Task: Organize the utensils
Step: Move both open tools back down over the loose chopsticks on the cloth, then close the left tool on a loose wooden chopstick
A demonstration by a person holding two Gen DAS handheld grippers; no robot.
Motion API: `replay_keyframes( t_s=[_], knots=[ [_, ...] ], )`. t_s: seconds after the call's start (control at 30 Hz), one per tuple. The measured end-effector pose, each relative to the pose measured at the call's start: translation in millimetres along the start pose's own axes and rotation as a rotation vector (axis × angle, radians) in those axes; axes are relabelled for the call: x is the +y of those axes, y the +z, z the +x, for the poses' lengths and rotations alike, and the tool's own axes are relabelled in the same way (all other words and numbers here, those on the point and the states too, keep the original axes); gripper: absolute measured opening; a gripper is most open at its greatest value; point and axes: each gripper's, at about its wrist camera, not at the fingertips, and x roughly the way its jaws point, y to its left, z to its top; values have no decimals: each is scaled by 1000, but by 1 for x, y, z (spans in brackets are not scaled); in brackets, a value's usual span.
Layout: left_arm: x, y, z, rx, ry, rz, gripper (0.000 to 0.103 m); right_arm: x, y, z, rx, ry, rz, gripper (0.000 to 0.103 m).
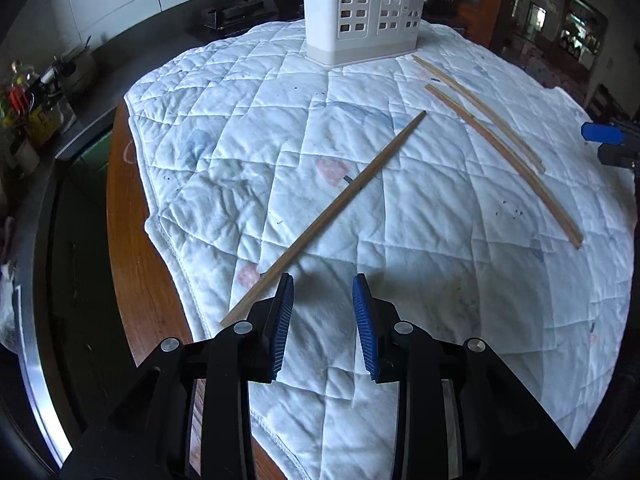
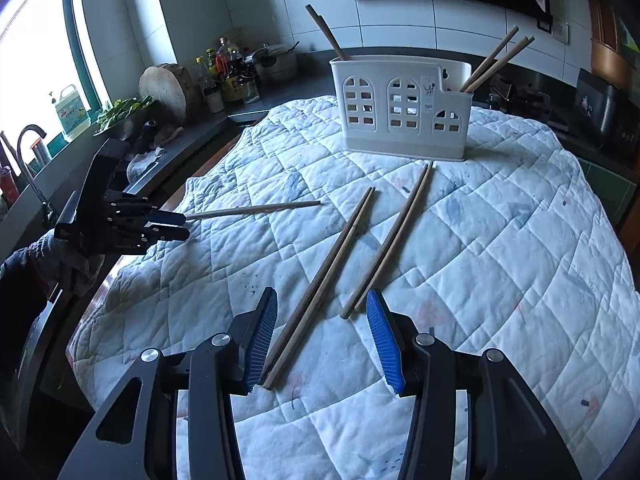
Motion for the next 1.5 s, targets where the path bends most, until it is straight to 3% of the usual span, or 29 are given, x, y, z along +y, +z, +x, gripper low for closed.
replay_keyframes(
  t_s=[0.27,0.63,0.7,0.8,0.97,1.3,1.5],
  knots=[
    [4,12,-8,-46,41,53,31,6,-8,9,21,23,31,45],
    [18,16,15,14,62,131,30,2,-8,9,25,10,40,44],
    [14,16,15,17,51,143,16,1,-9,10,27,12,44,44],
    [6,16,15,15,72,148,15,0,-9,11,30,14,49,44],
    [1,17,5,11,51,60,8,1,-10,10,28,13,48,44],
    [-62,4,-7,-6,-36,-65,6,4,-18,11,31,16,49,38],
    [-73,-6,-2,-35,-115,-261,6,7,-29,18,31,-31,49,30]
  ],
)
